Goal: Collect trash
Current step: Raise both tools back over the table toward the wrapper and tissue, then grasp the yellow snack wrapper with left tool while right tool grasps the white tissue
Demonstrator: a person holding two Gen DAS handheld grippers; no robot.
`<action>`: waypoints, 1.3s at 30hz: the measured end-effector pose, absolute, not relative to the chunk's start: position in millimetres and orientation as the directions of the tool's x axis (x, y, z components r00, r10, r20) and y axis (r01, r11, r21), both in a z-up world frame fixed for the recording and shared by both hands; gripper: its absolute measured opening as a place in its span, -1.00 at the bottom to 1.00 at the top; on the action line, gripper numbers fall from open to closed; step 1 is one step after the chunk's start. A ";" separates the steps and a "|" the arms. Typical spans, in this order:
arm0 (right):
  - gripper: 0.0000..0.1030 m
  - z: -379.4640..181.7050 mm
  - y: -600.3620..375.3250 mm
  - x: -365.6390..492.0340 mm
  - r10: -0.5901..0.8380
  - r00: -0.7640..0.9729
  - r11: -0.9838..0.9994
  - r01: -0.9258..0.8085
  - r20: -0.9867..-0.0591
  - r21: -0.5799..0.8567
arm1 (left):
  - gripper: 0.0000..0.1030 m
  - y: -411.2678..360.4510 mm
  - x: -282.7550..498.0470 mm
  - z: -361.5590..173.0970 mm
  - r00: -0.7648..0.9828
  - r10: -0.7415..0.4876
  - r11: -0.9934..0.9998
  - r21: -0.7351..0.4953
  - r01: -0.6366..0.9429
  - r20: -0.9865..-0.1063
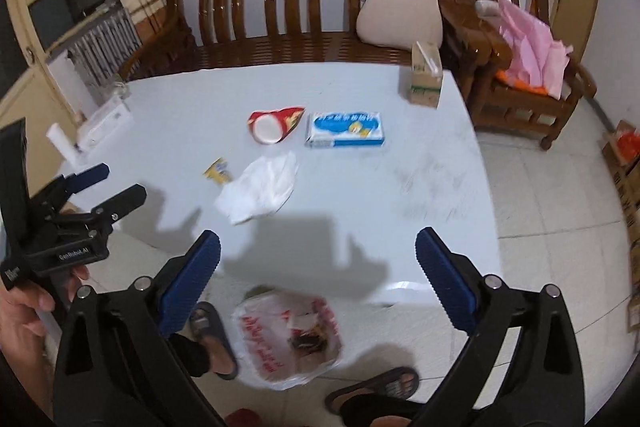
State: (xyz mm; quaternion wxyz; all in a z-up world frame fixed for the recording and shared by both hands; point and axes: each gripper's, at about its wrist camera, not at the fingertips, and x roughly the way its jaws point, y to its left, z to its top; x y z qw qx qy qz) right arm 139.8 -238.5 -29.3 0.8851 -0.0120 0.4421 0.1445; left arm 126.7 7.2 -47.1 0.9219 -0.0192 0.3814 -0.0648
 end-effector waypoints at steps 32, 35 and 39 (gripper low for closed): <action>0.86 -153.6 -143.7 308.2 0.157 0.265 0.981 -0.151 -0.951 0.120 | 0.87 30.9 244.8 -170.4 0.398 -0.134 0.979 -0.183 -0.088 -0.907; 0.86 -163.4 -134.8 311.9 0.152 0.243 0.982 -0.149 -0.958 0.118 | 0.87 32.3 244.1 -171.0 0.404 -0.125 0.980 -0.176 -0.093 -0.906; 0.85 -172.7 -127.2 312.1 0.167 0.219 0.980 -0.145 -0.961 0.137 | 0.87 36.4 244.0 -170.7 0.410 -0.118 0.977 -0.180 -0.115 -0.904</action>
